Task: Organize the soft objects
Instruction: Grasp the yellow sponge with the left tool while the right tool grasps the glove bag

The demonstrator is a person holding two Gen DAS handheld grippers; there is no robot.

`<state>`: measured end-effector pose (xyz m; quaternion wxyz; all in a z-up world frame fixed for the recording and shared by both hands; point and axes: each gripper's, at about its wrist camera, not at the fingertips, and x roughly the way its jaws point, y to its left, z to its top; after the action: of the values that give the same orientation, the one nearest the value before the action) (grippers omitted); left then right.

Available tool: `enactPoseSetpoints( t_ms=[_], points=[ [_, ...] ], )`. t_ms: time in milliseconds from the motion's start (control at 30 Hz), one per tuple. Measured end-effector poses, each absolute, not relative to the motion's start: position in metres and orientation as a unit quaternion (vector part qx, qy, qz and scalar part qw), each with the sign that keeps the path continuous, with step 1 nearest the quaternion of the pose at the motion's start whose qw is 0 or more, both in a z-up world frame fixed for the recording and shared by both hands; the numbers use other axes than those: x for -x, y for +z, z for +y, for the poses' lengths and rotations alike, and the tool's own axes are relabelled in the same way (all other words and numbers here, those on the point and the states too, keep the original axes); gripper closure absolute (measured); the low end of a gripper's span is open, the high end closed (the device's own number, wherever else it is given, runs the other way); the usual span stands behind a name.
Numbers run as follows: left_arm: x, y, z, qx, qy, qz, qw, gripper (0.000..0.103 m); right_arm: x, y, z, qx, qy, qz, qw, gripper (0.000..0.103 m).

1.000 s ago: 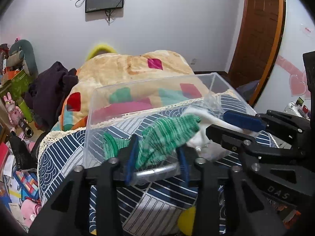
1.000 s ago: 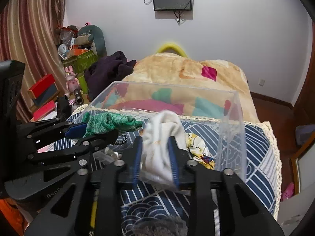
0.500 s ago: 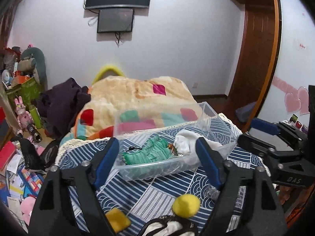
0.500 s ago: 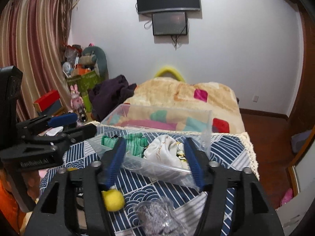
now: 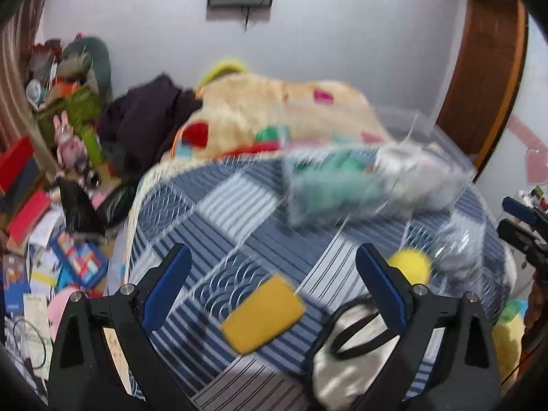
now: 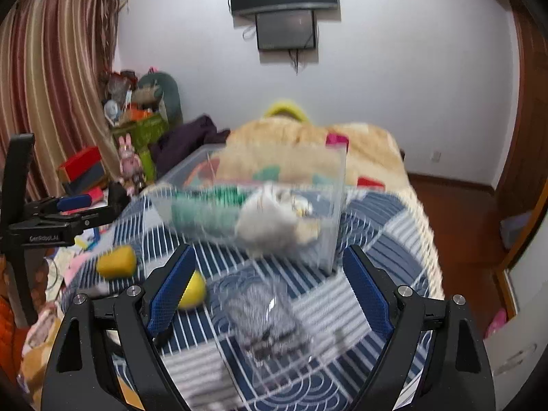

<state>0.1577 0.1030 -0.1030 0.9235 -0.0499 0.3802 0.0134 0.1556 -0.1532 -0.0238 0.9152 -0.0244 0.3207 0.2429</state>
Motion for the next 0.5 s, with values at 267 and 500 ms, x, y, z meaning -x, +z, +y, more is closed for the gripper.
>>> enactPoseSetpoints(
  t_ms=[267, 500],
  points=[
    [-0.156, -0.15, 0.107, 0.047, 0.014, 0.424, 0.904, 0.008, -0.166, -0.072, -0.151, 0.034, 0.239, 0.388, 0.89, 0.018],
    [-0.156, -0.162, 0.104, 0.044, 0.001, 0.431, 0.901, 0.044, -0.166, -0.087, -0.151, 0.033, 0.252, 0.408, 0.877, 0.052]
  ],
)
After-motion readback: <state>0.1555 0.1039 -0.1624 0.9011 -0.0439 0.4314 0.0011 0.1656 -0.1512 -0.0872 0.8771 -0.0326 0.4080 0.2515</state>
